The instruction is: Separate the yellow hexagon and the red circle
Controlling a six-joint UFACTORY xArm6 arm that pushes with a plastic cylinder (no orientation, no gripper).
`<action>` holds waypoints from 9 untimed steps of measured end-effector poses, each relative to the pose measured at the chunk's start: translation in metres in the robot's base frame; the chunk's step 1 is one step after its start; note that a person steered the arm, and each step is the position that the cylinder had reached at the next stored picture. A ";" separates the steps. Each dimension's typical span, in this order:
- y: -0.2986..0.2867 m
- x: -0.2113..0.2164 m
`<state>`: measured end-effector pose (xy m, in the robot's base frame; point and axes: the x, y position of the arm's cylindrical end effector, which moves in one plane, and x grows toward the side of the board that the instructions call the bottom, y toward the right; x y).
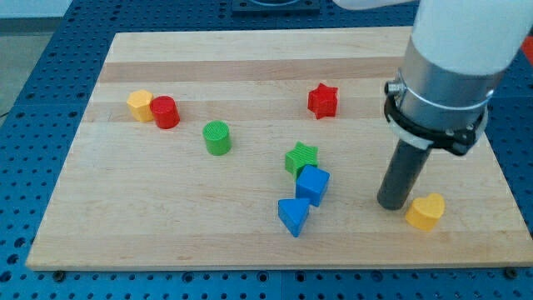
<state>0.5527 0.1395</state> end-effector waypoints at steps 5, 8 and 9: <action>-0.261 -0.115; -0.402 -0.139; -0.382 -0.176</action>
<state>0.3763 -0.2430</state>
